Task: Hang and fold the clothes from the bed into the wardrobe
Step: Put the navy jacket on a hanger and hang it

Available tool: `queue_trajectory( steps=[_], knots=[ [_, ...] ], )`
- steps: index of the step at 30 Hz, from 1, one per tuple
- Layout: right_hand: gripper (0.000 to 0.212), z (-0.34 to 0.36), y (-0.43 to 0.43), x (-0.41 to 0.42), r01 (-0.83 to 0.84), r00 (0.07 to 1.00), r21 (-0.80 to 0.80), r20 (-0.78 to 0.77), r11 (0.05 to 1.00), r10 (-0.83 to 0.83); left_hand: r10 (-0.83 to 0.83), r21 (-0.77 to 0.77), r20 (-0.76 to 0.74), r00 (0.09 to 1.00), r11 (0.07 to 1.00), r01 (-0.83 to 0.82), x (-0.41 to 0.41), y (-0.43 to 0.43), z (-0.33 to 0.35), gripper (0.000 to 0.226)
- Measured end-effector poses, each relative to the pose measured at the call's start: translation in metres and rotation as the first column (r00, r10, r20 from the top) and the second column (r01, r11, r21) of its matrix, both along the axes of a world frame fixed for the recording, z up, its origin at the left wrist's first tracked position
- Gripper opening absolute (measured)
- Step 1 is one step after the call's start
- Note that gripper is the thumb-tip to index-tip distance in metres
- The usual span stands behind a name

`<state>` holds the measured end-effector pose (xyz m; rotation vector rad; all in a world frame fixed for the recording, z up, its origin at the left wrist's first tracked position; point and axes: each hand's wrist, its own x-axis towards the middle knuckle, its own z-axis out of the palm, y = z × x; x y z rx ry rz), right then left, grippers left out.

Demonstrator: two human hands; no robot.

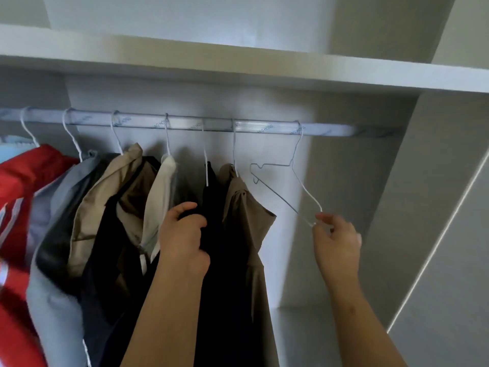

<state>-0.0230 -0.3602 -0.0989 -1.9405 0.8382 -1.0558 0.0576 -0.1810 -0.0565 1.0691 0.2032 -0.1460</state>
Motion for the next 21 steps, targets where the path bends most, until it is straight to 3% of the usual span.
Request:
queue_trajectory(
  steps=[3,8,14,17,21],
  knots=[
    [0.034,0.015,-0.024,0.022,0.048,0.987,-0.131,-0.145,0.990,-0.067,0.019,0.007,-0.015,1.000,1.000,-0.019,0.017,-0.014,0.000,0.039],
    [0.050,0.013,-0.055,0.046,-0.046,0.887,-0.023,-0.462,0.999,0.031,0.037,0.029,-0.006,0.999,0.999,-0.037,0.031,-0.032,-0.005,0.040],
    [0.035,0.001,-0.073,0.068,-0.206,0.892,0.139,-0.380,0.969,0.244,0.016,0.019,-0.022,1.000,1.000,-0.016,0.038,-0.046,-0.006,0.040],
    [0.011,0.001,-0.078,0.071,-0.230,0.922,0.127,-0.289,0.965,0.258,-0.003,0.005,-0.033,0.999,1.000,0.003,0.039,-0.052,-0.004,0.040],
    [0.016,0.002,-0.079,0.072,-0.242,0.949,0.069,-0.192,0.968,0.250,-0.040,-0.003,-0.043,0.998,0.999,0.040,0.036,-0.052,-0.002,0.040]
  ],
)
